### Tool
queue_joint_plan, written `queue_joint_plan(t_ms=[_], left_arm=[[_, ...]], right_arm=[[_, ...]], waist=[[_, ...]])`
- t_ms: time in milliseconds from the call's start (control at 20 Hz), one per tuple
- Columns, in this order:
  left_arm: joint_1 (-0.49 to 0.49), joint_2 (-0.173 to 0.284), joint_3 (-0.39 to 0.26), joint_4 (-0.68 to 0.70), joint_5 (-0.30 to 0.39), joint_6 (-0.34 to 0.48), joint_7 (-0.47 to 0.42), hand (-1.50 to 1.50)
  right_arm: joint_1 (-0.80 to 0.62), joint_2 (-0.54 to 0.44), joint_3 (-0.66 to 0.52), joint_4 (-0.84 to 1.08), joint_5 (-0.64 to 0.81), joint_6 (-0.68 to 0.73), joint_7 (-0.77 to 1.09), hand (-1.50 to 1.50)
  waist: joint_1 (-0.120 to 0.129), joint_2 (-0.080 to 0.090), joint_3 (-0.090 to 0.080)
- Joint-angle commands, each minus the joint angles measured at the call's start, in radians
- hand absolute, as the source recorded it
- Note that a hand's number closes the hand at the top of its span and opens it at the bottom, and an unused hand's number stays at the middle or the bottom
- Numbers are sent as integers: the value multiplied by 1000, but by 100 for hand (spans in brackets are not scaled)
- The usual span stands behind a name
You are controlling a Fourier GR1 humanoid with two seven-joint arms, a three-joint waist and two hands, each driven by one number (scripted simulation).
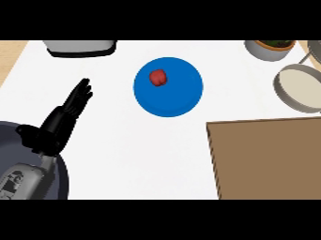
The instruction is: Pick the eggplant from the tray and place it in the tiered basket
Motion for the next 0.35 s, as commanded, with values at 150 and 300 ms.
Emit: queue_joint_plan(t_ms=[150,300], left_arm=[[116,-13,13,75,11,27,-26,0],[152,-16,6,25,19,46,-20,0]], right_arm=[[165,38,-33,-239,-27,-8,47,-150],[259,72,-51,-336,-65,47,59,-150]], waist=[[-78,-5,-22],[-86,-13,-21]])
